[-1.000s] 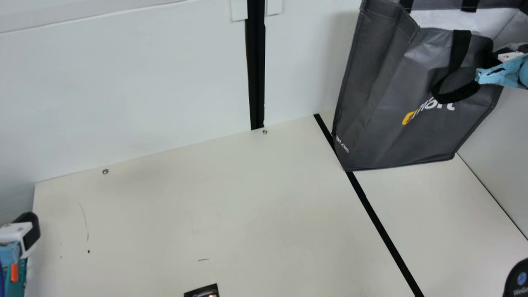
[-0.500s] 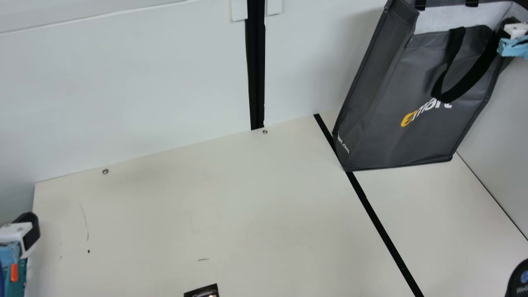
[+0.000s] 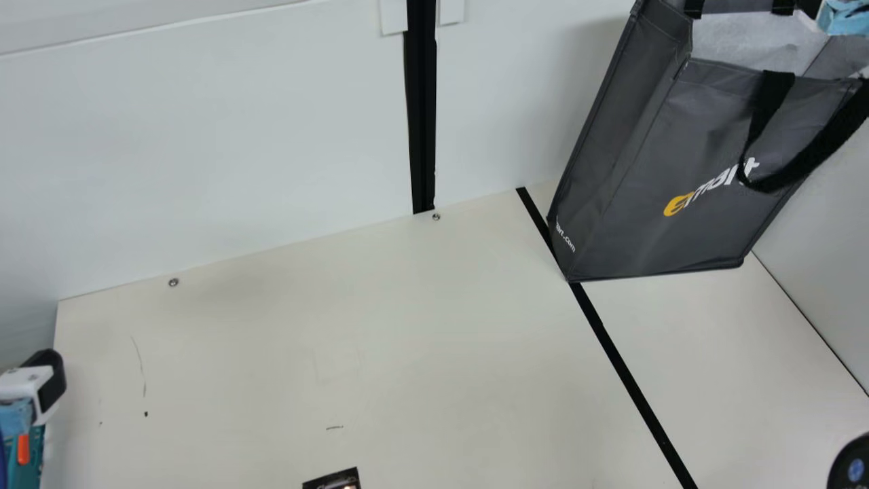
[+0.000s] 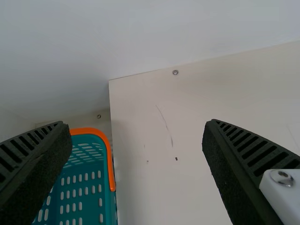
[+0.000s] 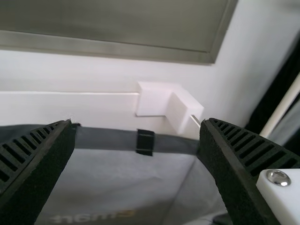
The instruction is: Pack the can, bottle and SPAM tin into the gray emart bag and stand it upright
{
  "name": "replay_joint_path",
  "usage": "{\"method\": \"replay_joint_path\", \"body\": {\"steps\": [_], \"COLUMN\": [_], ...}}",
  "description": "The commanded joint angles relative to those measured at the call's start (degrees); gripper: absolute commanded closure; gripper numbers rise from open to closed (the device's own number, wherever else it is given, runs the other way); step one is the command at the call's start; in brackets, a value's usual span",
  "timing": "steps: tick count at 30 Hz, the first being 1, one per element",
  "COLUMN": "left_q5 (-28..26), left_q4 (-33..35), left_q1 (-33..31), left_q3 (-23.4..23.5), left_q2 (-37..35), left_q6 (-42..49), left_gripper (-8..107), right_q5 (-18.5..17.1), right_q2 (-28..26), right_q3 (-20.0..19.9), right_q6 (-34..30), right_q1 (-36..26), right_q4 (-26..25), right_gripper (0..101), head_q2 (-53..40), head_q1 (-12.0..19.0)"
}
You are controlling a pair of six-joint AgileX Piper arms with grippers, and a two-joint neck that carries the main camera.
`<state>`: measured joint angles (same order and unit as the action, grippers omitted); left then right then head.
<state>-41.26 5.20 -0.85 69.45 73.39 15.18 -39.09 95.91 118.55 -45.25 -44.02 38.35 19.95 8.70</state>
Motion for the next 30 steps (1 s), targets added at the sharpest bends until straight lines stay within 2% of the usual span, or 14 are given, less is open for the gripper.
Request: {"method": "replay_joint_path", "body": {"steps": [1, 16, 30], "left_q5": [0.0, 0.0, 0.0], "left_q4": [0.0, 0.0, 0.0], "left_q1": [0.0, 0.0, 0.0], "left_q3": [0.0, 0.0, 0.0], "left_q2": [0.0, 0.0, 0.0], "left_q6": [0.0, 0.0, 0.0], "left_gripper": [9, 9, 9], "right_q5": [-0.31, -0.15, 1.36], "right_q2": [-0.51, -5.38, -10.34], "right_q3": [-0.02, -3.54, -11.18], "right_q6": [0.18, 2.73, 6.48], "right_q1": [1.31, 14.93, 29.2], "right_q4": [0.04, -3.43, -9.62], "right_gripper": [6, 6, 6], "head_q2": [0.05, 0.05, 0.05], "head_q1": [1.3, 1.3, 1.3]}}
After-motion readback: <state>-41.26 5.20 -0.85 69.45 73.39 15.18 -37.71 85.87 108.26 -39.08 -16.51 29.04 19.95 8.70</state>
